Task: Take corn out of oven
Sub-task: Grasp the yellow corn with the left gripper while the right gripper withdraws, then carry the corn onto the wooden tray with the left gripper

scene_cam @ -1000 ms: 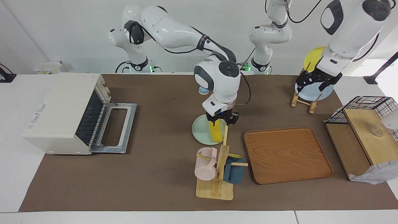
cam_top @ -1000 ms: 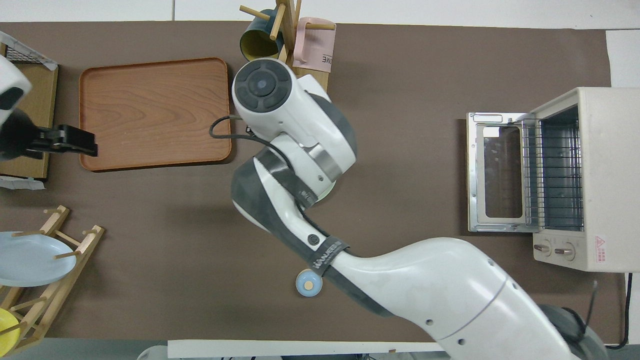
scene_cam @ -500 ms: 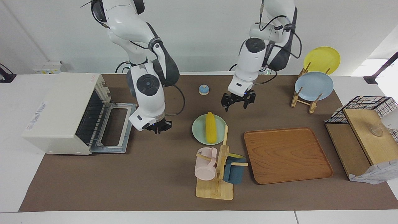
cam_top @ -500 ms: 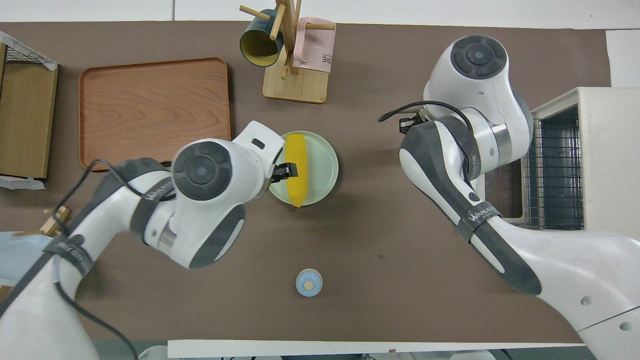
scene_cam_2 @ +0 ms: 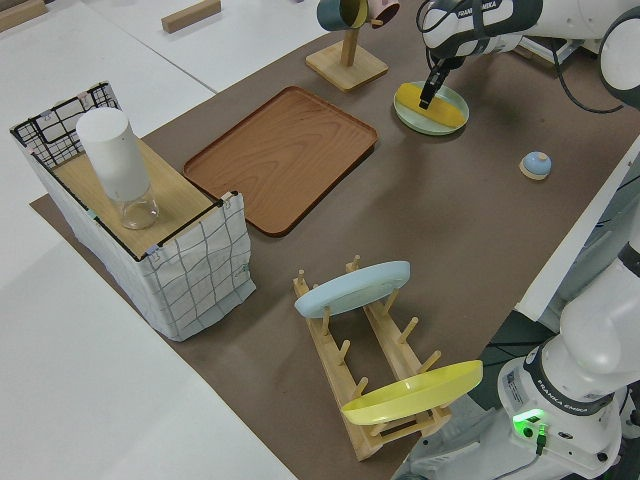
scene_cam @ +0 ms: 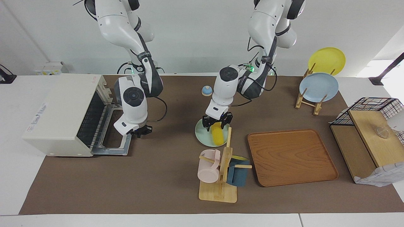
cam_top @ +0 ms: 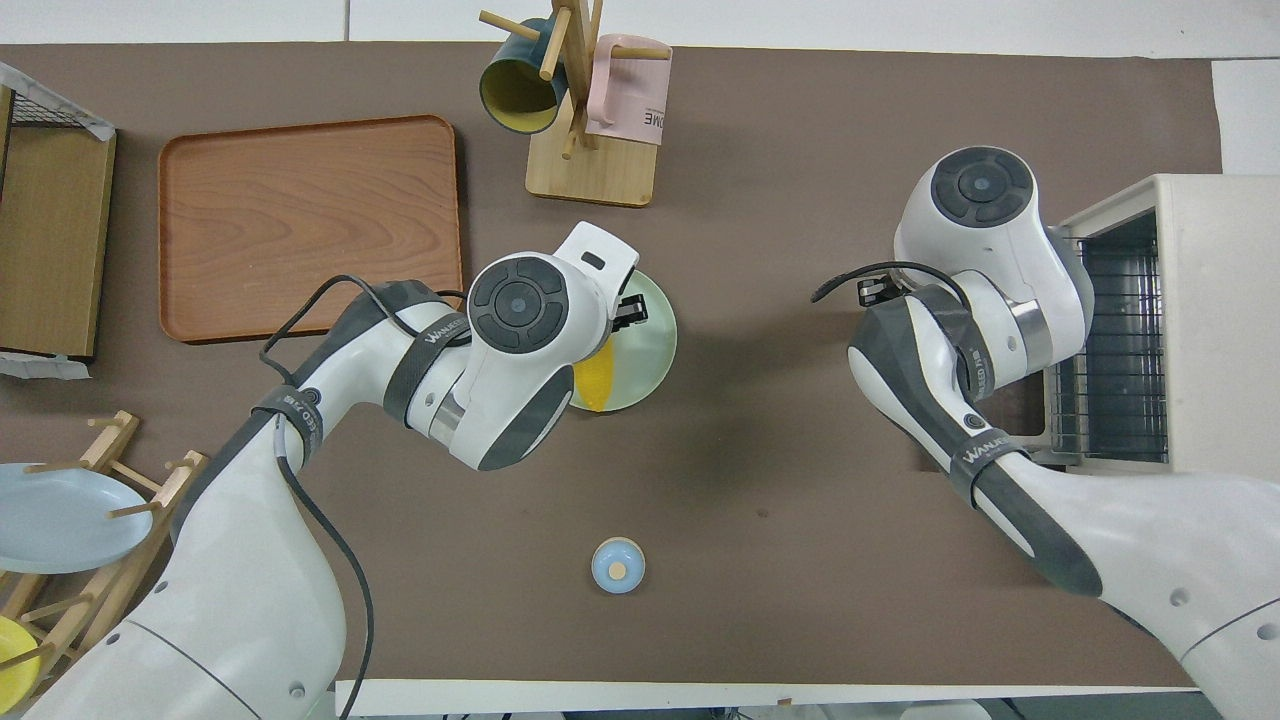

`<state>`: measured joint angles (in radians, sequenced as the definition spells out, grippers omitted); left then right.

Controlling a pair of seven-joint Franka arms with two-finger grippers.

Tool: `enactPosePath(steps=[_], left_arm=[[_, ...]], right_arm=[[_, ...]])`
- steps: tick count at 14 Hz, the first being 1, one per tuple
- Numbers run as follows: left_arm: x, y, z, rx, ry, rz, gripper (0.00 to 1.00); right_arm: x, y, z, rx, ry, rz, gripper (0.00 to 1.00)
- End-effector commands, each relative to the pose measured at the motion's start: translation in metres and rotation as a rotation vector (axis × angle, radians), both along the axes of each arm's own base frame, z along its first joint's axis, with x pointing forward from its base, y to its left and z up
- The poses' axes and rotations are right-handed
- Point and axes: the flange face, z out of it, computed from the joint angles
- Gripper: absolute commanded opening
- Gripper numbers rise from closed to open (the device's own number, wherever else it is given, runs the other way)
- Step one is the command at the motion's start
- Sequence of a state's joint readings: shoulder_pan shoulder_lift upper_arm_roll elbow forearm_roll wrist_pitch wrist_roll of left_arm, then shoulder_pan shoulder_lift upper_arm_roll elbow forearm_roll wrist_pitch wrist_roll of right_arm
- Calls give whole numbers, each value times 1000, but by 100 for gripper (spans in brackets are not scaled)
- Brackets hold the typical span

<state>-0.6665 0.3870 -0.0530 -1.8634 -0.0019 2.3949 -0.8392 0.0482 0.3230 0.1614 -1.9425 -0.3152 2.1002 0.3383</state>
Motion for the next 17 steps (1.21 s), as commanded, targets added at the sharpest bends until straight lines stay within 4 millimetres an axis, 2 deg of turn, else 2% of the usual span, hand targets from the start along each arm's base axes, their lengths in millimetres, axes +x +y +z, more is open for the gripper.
enactPosePath(steps=[1,3,5,6,7,8,9,10,11,12,13,14,15,16,17], left_arm=[[6,-3,2,-5,-25,8,0],[10,-2,-14,1,-27,6,0],[11,0,-15,17,-23,4,0],[17,0,-5,32,-7,13,0],[33,3,22,53,-1,31,0],[40,10,34,66,7,35,0],[48,29,46,70,9,55,0],[48,43,50,78,11,37,0],[60,68,54,82,8,32,0],[85,107,59,84,0,49,0],[103,139,56,86,-12,26,0],[124,184,52,92,-22,2,0],[141,218,47,90,-57,-26,0],[160,239,31,87,-92,-39,0],[174,261,27,87,-121,-27,3]], right_arm=[[-10,-14,-5,-16,8,25,0],[-10,-18,-4,-29,13,37,0],[-5,-23,4,-100,25,122,0],[1,-24,13,-120,43,141,0],[8,-25,22,-129,71,169,0],[14,-30,36,-132,90,206,0],[19,-36,54,-136,110,242,0],[20,-49,74,-135,132,243,0],[16,-57,91,-140,138,240,0],[12,-66,108,-143,138,239,1],[7,-73,120,-136,145,236,2],[4,-87,128,-121,152,226,2],[2,-98,137,-94,150,227,3],[-1,-111,147,-71,151,226,6],[-4,-122,155,-51,152,222,10]])
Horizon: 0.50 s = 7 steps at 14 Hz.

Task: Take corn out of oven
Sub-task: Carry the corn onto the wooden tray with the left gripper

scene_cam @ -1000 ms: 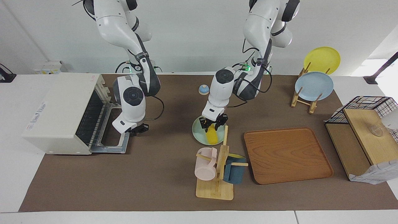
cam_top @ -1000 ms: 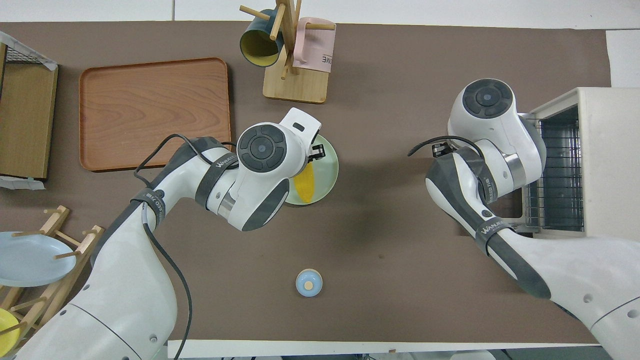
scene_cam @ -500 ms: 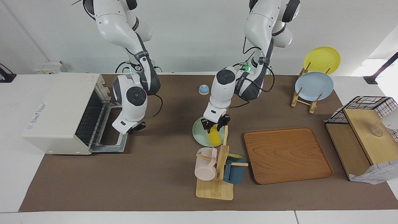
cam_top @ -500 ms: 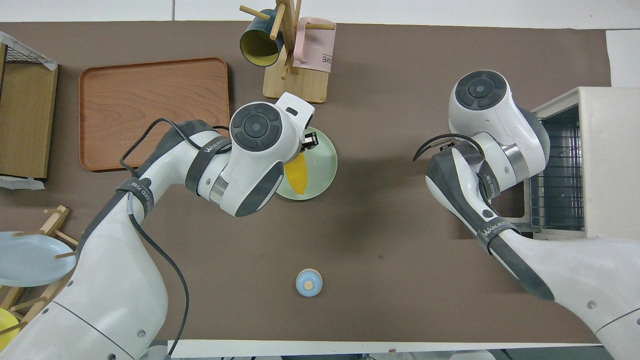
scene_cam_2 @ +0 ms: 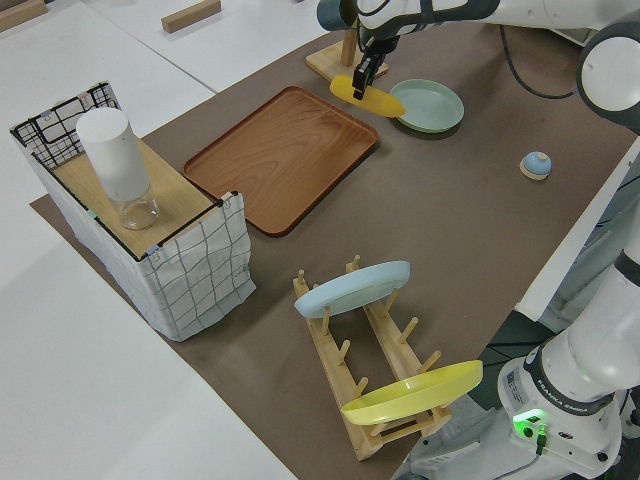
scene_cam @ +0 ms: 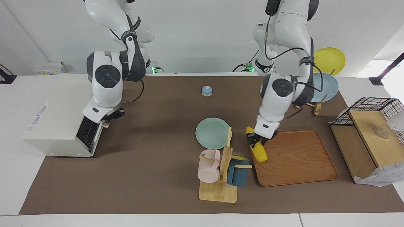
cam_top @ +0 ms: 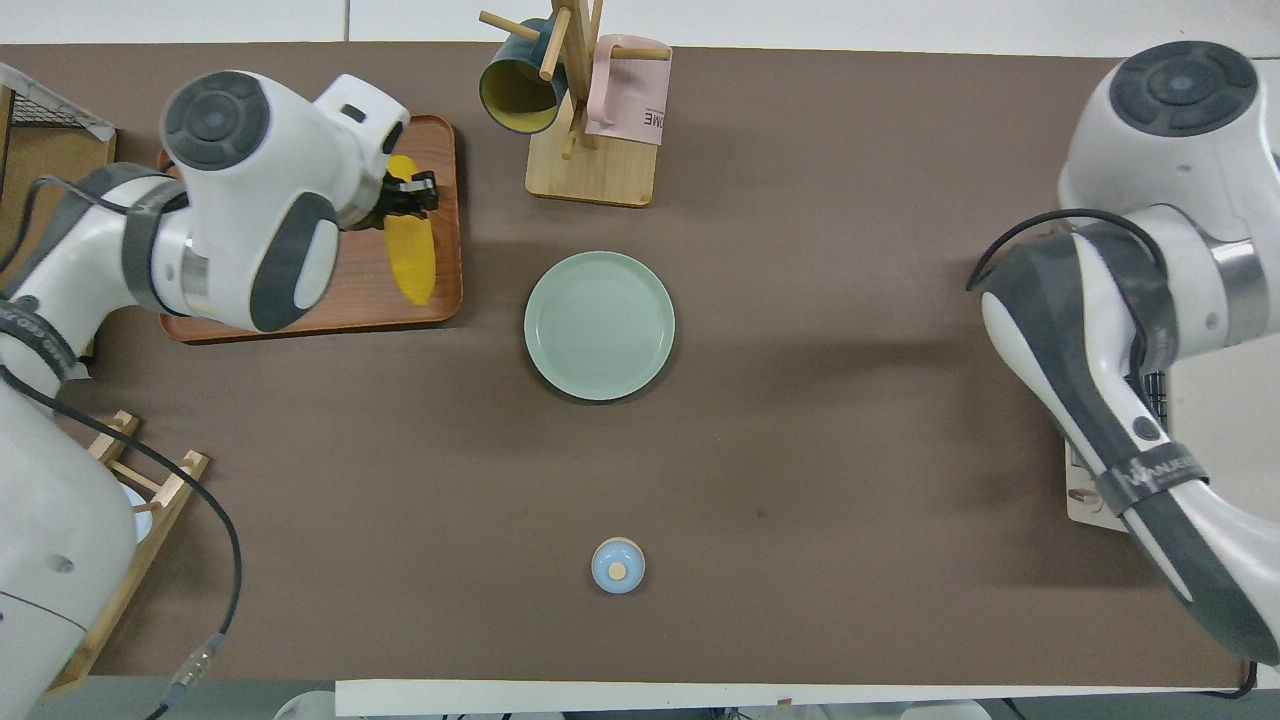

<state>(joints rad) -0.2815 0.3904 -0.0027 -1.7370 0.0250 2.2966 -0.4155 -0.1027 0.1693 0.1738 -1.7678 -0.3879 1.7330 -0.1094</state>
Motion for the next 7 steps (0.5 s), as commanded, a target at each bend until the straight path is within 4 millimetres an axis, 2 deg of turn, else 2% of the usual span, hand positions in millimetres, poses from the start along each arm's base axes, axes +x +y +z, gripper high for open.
enactPosePath(steps=[1,2,3,5,7], left_arm=[[23,31,-17,14,-47,-58,60],[23,36,-15,18,-46,-61,99],[23,43,-12,27,-28,-54,99],[4,62,40,50,46,-30,99],[-27,100,106,66,129,2,100]], right_arm=[[-10,-26,25,81,5,-34,26],[-13,-22,47,159,-20,-76,54],[-15,-25,74,255,-48,-130,100],[-17,-25,141,315,-98,-152,100],[-23,-34,169,325,-114,-176,100]])
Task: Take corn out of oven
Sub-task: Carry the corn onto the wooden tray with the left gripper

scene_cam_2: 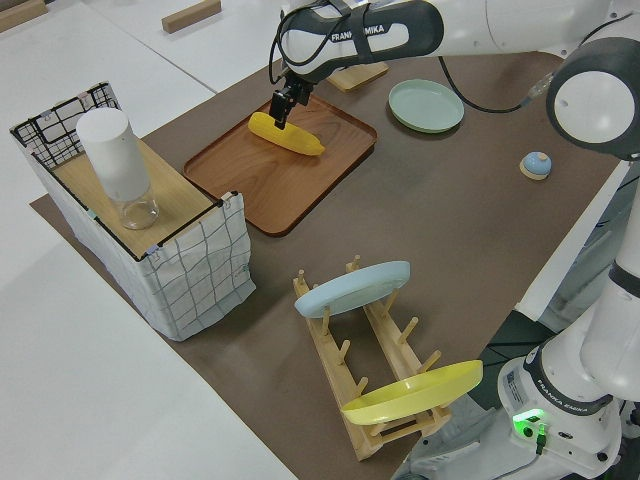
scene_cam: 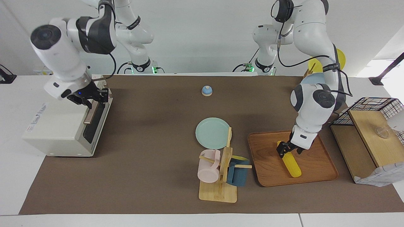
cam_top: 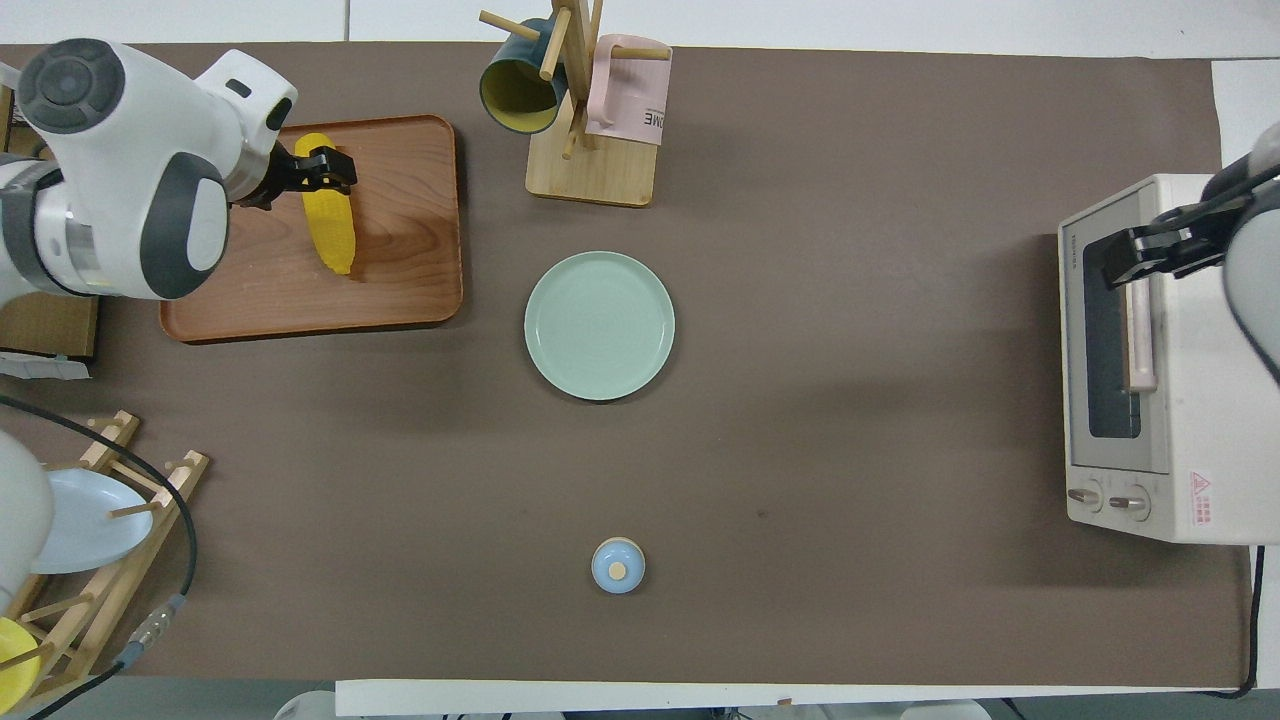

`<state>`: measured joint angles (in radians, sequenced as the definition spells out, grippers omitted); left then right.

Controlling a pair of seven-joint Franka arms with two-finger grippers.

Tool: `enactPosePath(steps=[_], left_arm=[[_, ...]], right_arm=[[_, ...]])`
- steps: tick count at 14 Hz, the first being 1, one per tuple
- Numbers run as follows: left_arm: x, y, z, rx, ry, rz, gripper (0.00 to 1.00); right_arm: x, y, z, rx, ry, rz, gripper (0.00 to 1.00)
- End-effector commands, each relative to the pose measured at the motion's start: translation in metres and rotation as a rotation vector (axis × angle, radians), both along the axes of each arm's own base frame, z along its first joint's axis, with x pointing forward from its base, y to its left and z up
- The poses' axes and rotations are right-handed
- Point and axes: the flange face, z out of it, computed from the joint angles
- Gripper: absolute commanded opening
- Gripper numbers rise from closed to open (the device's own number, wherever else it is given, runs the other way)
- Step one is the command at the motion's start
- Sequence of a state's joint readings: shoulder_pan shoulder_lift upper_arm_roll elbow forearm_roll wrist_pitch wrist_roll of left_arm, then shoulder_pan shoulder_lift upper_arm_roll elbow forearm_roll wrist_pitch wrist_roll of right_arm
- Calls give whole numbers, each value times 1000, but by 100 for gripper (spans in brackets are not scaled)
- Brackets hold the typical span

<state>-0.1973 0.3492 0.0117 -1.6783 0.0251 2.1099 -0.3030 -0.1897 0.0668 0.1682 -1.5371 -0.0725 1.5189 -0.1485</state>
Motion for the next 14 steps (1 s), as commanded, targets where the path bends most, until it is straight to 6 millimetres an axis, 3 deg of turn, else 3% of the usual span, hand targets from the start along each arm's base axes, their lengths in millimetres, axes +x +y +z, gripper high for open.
enactPosePath(steps=[1,4,7,10,14], left_arm=[[-49,42,98,20,63,-15,99],[-100,63,168,3,122,-49,100],[-137,65,213,-17,153,-62,100],[-148,65,226,-20,150,-126,100],[-150,65,226,-20,152,-138,100]], right_arm=[[-1,-12,39,24,-39,-17,100],[-2,-26,36,24,-34,-49,100],[-8,-14,25,15,-19,-80,100],[-11,-19,20,22,1,-82,100],[-23,-21,23,14,1,-82,100]])
